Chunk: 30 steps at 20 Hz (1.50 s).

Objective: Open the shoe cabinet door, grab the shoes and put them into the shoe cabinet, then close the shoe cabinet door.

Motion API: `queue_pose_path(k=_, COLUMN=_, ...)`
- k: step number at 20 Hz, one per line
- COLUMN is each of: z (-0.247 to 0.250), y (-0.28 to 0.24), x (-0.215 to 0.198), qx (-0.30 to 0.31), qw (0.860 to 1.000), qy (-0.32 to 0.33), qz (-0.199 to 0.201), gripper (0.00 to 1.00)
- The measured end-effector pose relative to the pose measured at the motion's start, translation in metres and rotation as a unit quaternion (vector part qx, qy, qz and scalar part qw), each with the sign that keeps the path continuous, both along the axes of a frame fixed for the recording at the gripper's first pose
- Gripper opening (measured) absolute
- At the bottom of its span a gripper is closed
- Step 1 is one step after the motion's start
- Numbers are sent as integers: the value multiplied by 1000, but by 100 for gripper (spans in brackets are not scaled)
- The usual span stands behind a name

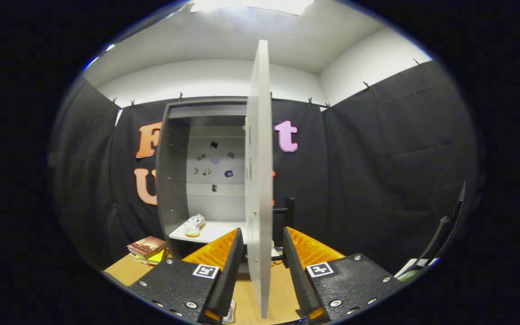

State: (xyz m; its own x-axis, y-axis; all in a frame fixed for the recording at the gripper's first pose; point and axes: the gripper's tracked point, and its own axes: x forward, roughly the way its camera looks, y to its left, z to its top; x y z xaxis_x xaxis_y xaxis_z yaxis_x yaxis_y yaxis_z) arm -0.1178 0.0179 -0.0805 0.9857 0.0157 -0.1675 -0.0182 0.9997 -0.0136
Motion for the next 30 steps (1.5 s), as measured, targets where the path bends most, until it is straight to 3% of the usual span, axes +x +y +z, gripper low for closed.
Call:
queue_pose_path(k=2, z=-9, y=21, x=0, qx=5, qw=1000, qy=8, qz=19, gripper=65)
queue_pose_path(k=7, z=-42, y=63, x=3, qx=9, qw=997, qy=46, qz=66, gripper=71)
queue_pose_path(k=14, z=-163, y=91, x=-4, qx=-15, qw=978, qy=182, qz=100, gripper=74)
queue_pose_path(k=18, z=-254, y=92, x=-15, qx=-33, qw=956, qy=274, qz=100, gripper=75)
queue_pose_path(k=23, z=-359, y=100, x=-47, qx=-45, qw=917, qy=380, qz=114, gripper=75)
queue_pose_path(k=30, z=-442, y=100, x=-70, qx=-60, qw=880, qy=455, qz=125, gripper=75)
